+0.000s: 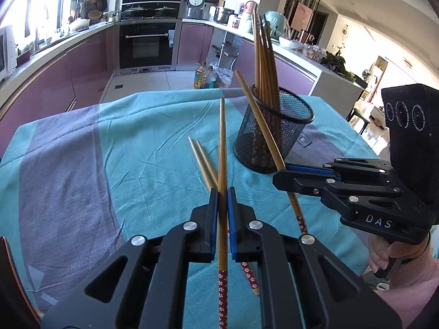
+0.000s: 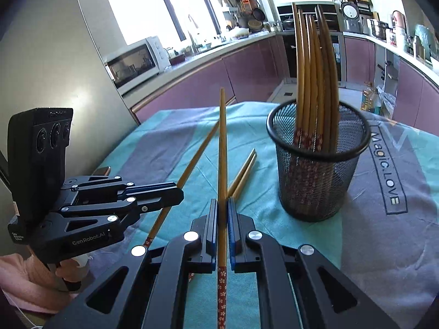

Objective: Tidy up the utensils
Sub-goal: 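Lift the left tool's chopstick upright toward the mesh cup while the right tool carries its own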

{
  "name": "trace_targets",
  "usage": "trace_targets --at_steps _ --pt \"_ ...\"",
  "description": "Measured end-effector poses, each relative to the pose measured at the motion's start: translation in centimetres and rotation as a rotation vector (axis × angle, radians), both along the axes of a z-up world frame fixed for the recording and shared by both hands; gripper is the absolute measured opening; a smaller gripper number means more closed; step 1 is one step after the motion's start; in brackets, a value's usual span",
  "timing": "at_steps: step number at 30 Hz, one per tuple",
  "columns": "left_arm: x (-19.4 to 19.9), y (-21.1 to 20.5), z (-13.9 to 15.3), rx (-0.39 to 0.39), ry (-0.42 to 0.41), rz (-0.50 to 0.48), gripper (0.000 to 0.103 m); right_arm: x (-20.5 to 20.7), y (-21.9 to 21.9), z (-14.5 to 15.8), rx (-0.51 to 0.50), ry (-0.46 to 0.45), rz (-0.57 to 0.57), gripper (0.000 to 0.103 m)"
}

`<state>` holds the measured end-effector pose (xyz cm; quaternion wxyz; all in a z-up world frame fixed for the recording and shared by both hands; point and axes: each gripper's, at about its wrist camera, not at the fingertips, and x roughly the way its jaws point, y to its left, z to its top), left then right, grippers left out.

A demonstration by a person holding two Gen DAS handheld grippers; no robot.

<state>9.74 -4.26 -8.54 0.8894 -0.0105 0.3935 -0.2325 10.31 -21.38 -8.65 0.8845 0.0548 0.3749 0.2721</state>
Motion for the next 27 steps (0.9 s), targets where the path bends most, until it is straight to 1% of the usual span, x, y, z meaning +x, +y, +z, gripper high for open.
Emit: trace_targets --at_steps 8,17,22,27 --pt "-1.1 0.6 2.6 -0.085 -0.017 -0.048 0.007 -0.8 -2.0 1.9 0.045 -0.041 -0.015 0.006" --pt "-1.9 1.1 5.5 -0.147 -0.061 -0.081 0.007 -1.2 -4.0 3.9 0.085 -0.095 -0.041 0.006" --pt "-1.9 1.5 6.6 -0.191 -0.074 -0.088 0.007 -1.3 -4.4 4.9 0.085 -0.121 -0.048 0.006" --pt "-1.3 1.3 7.4 -0.215 -0.084 -0.091 0.007 -1.1 -5.0 5.9 0.082 -0.148 -0.056 0.006"
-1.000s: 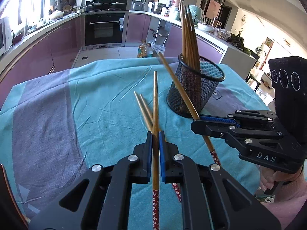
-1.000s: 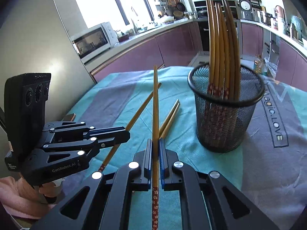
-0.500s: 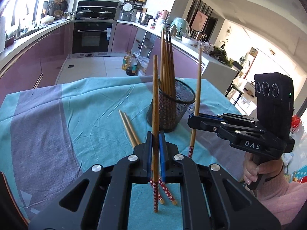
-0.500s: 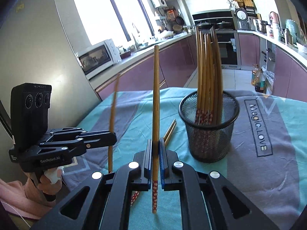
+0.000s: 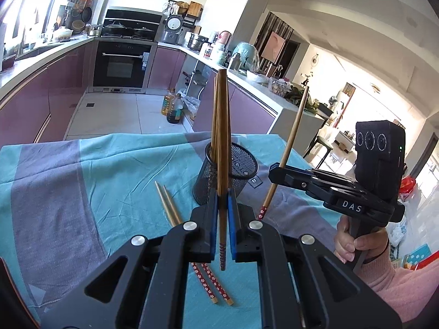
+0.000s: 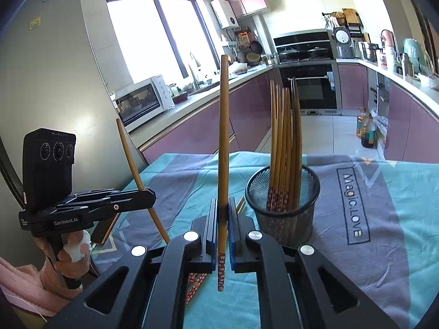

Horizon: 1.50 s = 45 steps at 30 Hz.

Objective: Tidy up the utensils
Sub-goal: 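Lift the left tool's chopstick upright toward the mesh cup while the right tool carries its own, then lower the left tool's chopstick into the mesh cup while the right tool inserts its own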

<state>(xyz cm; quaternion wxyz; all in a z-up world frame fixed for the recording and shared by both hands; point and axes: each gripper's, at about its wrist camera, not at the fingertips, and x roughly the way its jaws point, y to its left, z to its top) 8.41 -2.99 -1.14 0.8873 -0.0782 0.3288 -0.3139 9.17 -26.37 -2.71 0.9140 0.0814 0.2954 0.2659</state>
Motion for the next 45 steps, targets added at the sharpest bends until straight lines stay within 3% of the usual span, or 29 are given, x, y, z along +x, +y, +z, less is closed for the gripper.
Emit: trace_targets --at_steps 26,37,45 --pt "3.7 -3.1 7.3 -0.045 -0.154 -0.009 0.007 1.8 -2.2 4.6 -0.024 -0.126 -0.060 0.006" --pt "4.0 -4.8 8.4 -0.033 -0.200 -0.011 0.007 2.9 -2.4 5.7 -0.037 -0.160 -0.079 0.006" --pt "3.9 -5.9 7.5 0.037 -0.209 -0.021 0.007 4.6 -2.1 5.4 -0.062 -0.158 -0.106 0.006"
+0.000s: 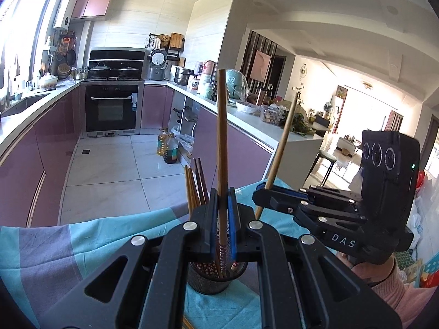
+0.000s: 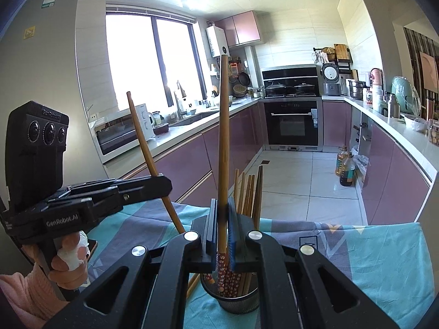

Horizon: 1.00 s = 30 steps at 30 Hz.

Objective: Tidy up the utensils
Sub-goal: 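Lower the left tool's chopstick into the mesh cup while the right tool inserts its own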

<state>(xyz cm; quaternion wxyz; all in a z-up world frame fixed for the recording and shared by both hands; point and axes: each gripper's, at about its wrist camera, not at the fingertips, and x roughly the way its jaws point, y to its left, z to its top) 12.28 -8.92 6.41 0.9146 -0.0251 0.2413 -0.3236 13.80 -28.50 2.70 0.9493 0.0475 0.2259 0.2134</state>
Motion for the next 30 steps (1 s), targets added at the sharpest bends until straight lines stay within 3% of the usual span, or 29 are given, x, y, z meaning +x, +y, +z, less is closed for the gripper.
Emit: trace_targets --at_steps 13,30 --pt "-0.6 -1.2 -2.1 0.085 0.057 -0.015 0.007 2.1 0.0 -2.2 -0.017 0.072 -0.012 0.006" --pt "0.9 -1.3 -2.5 0.140 0.097 -0.022 0.007 2.4 0.5 -4.3 -0.035 0.133 -0.007 0.006"
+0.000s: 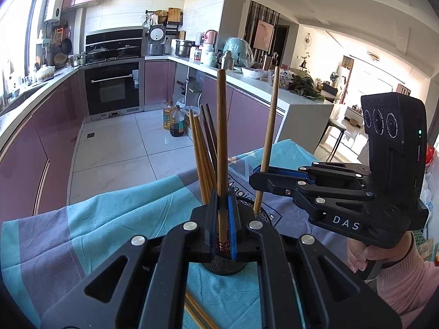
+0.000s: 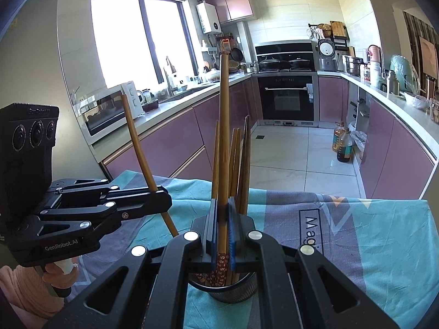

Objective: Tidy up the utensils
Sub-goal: 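Lower the left tool's chopstick into the mesh cup while the right tool inserts its own, then open and withdraw both tools from the cup toward the last chopsticks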

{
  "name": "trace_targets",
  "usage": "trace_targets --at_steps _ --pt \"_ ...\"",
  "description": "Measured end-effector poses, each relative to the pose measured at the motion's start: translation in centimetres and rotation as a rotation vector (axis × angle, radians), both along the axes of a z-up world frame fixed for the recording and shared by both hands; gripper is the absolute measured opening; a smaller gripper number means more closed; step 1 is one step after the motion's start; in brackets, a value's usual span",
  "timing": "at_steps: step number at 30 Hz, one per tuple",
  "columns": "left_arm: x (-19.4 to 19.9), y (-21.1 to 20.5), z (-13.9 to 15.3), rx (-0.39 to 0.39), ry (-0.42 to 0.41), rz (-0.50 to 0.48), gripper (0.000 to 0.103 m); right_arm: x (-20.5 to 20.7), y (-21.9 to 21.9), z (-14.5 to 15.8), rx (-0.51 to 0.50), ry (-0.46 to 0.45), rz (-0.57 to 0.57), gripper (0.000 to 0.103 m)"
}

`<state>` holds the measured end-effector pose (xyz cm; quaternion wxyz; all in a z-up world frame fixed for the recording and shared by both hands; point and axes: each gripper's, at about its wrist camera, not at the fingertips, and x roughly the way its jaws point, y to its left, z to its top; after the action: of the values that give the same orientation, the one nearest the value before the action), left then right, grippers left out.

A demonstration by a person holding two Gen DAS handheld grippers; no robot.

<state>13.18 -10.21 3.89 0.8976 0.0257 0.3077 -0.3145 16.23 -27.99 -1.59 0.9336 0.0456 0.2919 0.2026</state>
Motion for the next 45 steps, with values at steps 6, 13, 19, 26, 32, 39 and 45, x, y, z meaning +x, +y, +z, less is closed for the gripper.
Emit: trace_targets --at_steps 6,13,19,26,32,39,45 --pt "0.5 -0.6 0.1 0.012 0.013 -0.005 0.007 0.2 0.2 -0.5 -0.006 0.019 0.003 0.006" --pt "1.4 -1.6 -0.5 0.030 0.043 0.001 0.008 0.8 0.5 -1.3 -0.019 0.054 0.003 0.006" --pt "2.4 -2.2 -1.1 0.047 0.056 0.014 0.008 1.5 0.6 -2.1 -0.011 0.079 -0.008 0.006" --pt "4.0 -2.7 -1.5 0.051 0.070 0.034 0.008 2.1 0.5 -2.5 0.006 0.094 -0.024 0.006" --pt "5.0 -2.8 -2.1 0.043 0.080 0.045 0.009 2.4 0.6 -2.6 0.011 0.103 -0.028 0.006" --pt "6.3 -2.3 -3.0 0.035 0.097 0.051 0.009 2.6 0.5 -2.7 0.028 0.111 -0.030 0.008" --pt "5.4 -0.5 -3.3 0.016 0.069 0.082 0.009 1.6 0.2 -2.5 0.052 0.095 -0.031 0.013"
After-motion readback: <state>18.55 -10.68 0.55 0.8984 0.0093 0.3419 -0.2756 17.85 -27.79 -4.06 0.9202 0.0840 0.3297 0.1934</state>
